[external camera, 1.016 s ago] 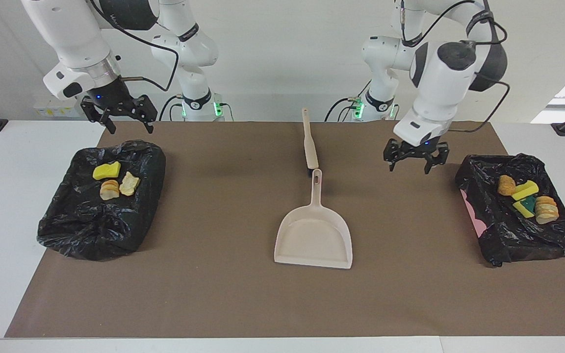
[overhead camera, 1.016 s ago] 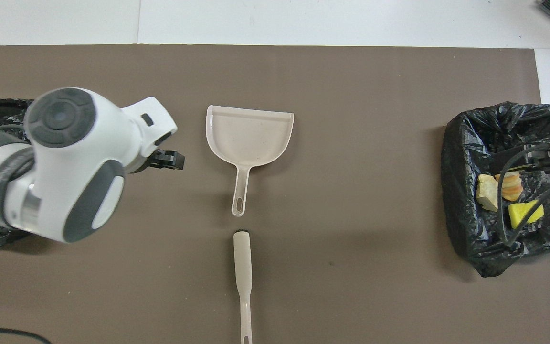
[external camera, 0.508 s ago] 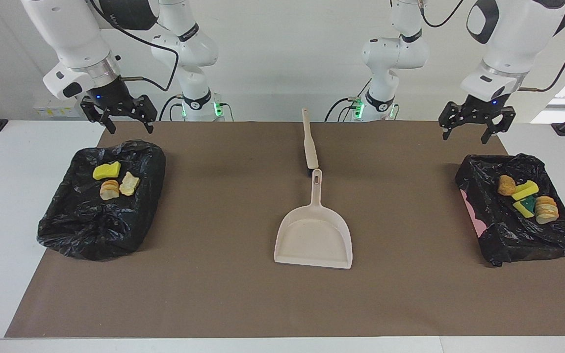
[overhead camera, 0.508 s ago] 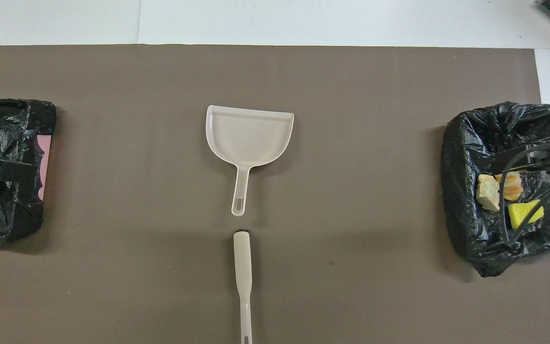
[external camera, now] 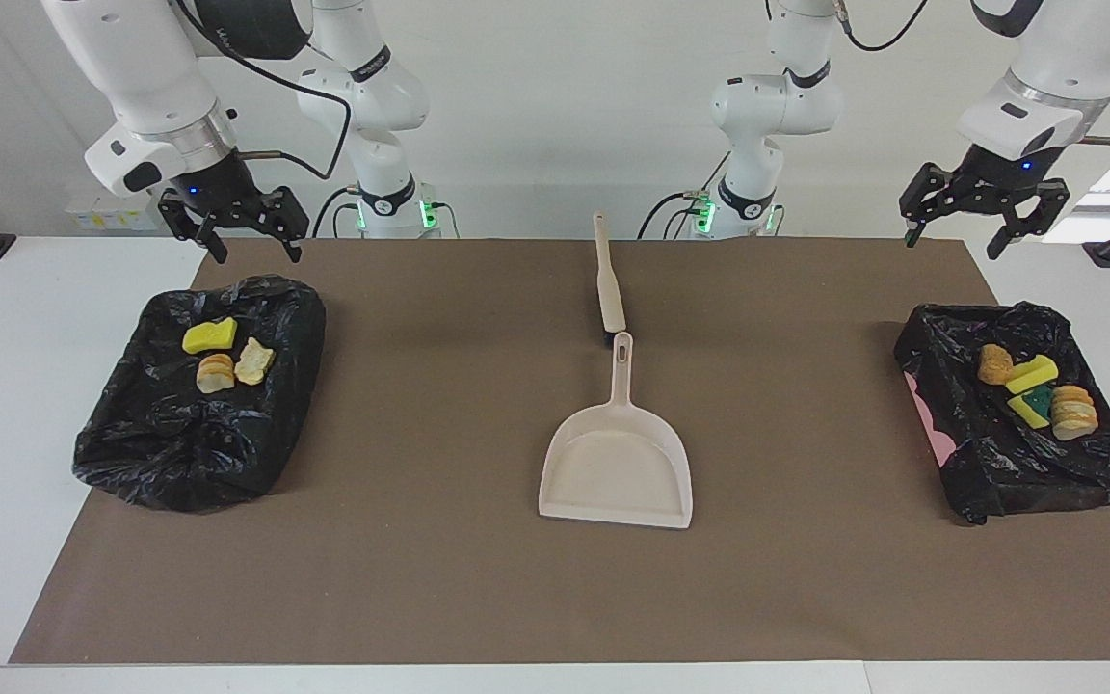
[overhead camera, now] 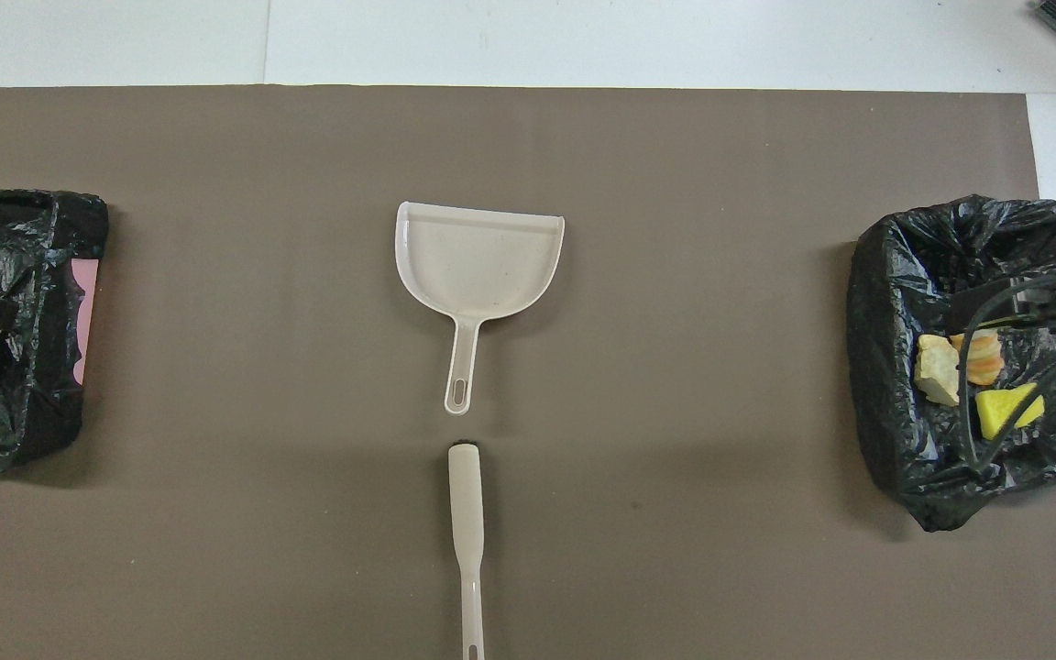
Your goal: Sweep and dump trash in bin
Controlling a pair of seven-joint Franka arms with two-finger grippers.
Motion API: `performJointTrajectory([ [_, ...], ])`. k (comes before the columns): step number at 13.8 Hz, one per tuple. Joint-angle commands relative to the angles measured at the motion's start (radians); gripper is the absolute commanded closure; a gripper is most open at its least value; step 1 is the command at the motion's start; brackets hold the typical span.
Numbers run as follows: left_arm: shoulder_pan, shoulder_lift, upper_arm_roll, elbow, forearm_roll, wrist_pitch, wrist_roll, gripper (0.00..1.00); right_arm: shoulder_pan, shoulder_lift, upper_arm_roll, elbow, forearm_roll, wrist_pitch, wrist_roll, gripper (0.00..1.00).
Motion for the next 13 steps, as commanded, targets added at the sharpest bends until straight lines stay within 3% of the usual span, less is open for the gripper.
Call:
performJointTrajectory([
  [1,0.025,0.007,-0.001,0.023,-0.021,-0.023,-0.014,0.00,-0.006,0.008,0.005,0.016,0.009,-0.015,0.013,0.00],
  [5,0.022,-0.009,-0.003,-0.003,-0.020,-0.023,-0.114,0.00,-0.006,0.008,0.005,0.016,0.009,-0.015,0.013,0.00],
  [13,0.022,-0.016,-0.003,-0.008,-0.017,-0.032,-0.126,0.00,-0.006,0.008,0.006,0.016,0.009,-0.015,0.013,0.00],
])
